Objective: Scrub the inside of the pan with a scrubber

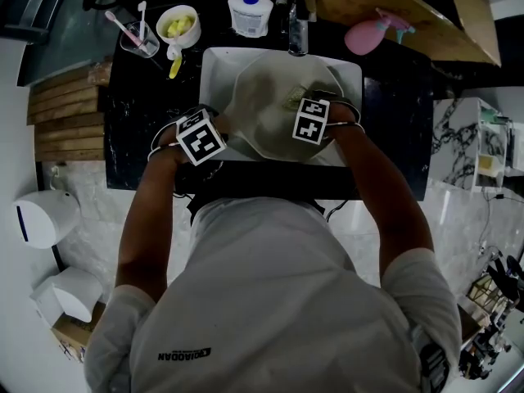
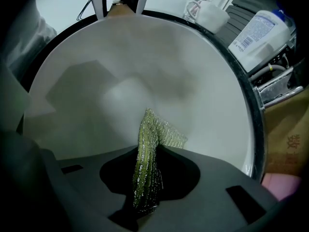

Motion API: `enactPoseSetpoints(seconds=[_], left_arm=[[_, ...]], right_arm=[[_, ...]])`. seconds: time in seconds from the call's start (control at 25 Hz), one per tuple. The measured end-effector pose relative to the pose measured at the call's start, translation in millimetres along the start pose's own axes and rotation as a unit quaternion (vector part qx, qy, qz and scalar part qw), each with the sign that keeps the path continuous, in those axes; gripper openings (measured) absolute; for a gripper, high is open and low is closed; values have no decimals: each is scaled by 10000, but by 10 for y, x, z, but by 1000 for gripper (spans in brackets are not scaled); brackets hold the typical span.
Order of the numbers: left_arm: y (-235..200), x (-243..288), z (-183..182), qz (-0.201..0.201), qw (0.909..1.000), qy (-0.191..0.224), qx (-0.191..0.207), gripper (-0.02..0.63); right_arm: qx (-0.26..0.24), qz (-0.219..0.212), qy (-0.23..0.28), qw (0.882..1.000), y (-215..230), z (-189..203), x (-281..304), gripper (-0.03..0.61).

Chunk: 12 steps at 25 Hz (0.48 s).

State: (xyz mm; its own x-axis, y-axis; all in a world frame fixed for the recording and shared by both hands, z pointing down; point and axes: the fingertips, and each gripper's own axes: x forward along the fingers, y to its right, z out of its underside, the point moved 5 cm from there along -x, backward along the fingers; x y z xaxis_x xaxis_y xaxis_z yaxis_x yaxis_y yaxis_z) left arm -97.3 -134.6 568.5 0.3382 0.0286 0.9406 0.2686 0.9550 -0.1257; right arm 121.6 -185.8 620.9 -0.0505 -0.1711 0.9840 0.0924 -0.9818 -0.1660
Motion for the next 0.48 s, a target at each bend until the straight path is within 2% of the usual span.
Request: enactPoseSetpoints(seconds=[0.28,0.48], left_arm=[[-1,-1,3,-13,10000,-15,10,245],[-7,-3,1,-16,10000,-16,15,245]], right_arm=[[-44,-365,-113,9993,-181,11,-45,97],[-87,-833,-129,9964,-345,-25,-85,97]])
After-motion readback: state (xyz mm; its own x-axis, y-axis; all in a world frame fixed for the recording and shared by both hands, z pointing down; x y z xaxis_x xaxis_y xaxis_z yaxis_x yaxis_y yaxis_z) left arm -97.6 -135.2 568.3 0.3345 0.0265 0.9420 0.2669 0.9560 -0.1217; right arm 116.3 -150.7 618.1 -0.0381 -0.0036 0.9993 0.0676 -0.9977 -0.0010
